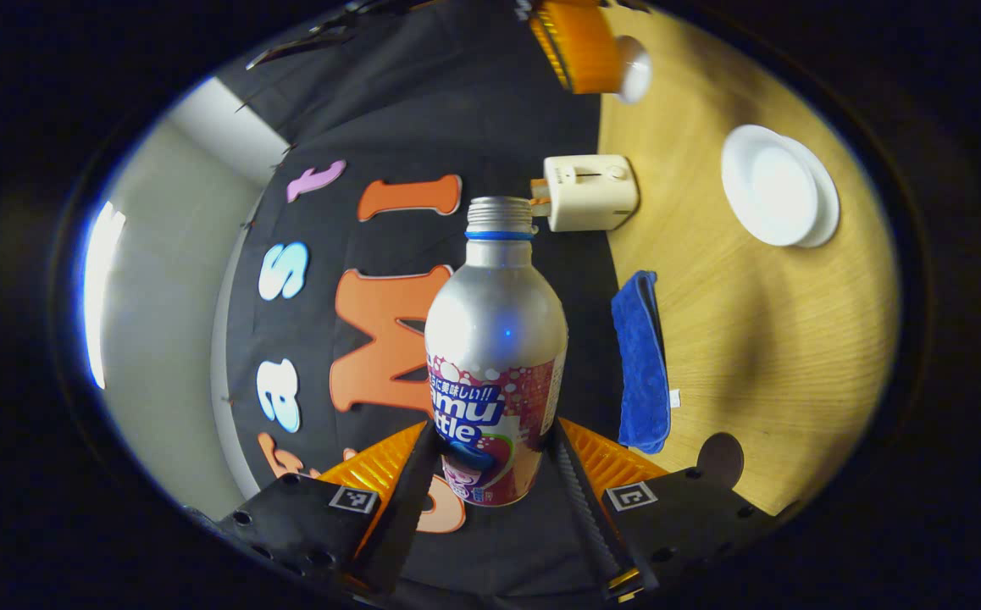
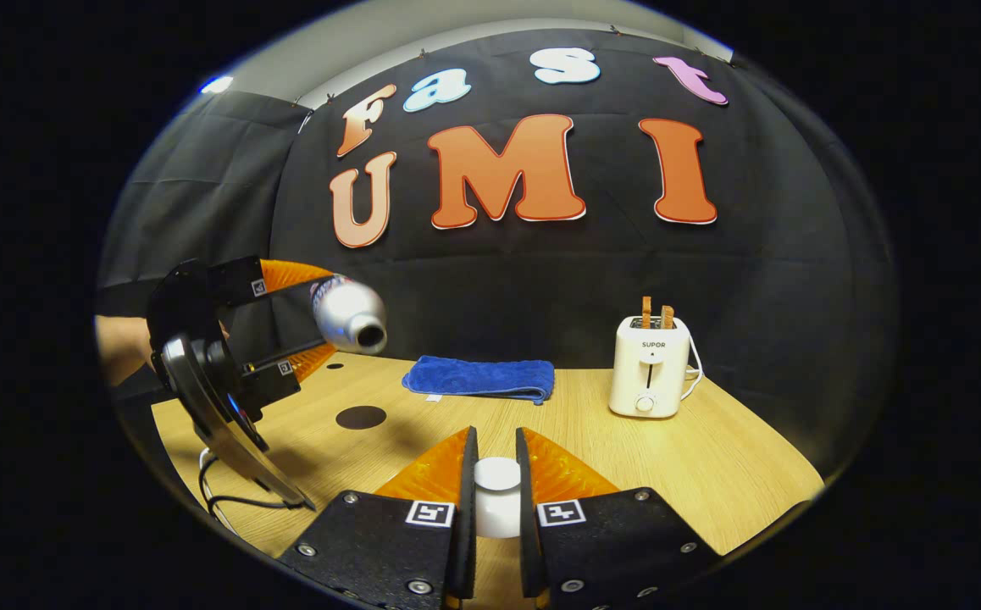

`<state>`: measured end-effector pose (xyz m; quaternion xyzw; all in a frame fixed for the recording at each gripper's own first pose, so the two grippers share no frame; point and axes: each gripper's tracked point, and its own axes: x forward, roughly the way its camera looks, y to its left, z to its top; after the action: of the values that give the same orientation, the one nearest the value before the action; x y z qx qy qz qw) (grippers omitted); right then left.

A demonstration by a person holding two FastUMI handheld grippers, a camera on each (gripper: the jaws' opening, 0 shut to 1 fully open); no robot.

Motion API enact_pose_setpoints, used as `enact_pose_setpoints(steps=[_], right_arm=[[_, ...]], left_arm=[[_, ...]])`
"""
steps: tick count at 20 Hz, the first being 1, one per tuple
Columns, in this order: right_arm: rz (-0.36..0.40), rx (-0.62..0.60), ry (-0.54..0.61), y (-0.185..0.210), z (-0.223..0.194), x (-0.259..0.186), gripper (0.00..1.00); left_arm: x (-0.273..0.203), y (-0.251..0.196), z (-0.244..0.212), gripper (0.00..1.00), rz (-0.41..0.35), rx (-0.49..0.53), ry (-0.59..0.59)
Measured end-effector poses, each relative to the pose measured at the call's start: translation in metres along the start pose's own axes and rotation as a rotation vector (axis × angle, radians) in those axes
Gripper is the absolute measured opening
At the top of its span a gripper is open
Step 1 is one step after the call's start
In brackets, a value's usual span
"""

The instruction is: Open the teacup lid with one hand, grasp the water bottle and pour water into the teacup with the other hand; after pouring, place the water bottle on the coaster and then close the teacup lid.

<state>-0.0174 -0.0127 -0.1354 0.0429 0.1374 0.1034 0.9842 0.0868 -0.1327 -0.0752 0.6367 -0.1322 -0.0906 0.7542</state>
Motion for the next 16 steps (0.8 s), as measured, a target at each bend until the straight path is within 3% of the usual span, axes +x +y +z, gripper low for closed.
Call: enact_pose_setpoints(steps=[4, 7, 16], right_arm=[[0.016, -0.005, 0.001, 0.009, 0.000, 0.006, 0.22], [0.029, 0.001, 0.010, 0.016, -0.003, 0.013, 0.22], [0.062, -0.015, 0.030, 0.043, -0.013, 0.032, 0.22]], left_arm=[[0.005, 0.043, -0.030, 0.81, 0.127, -0.243, 0.055], [0.008, 0.062, -0.043, 0.80, 0.192, -0.526, 0.079], [0.018, 0.050, -0.068, 0.80, 0.198, -1.052, 0.185]])
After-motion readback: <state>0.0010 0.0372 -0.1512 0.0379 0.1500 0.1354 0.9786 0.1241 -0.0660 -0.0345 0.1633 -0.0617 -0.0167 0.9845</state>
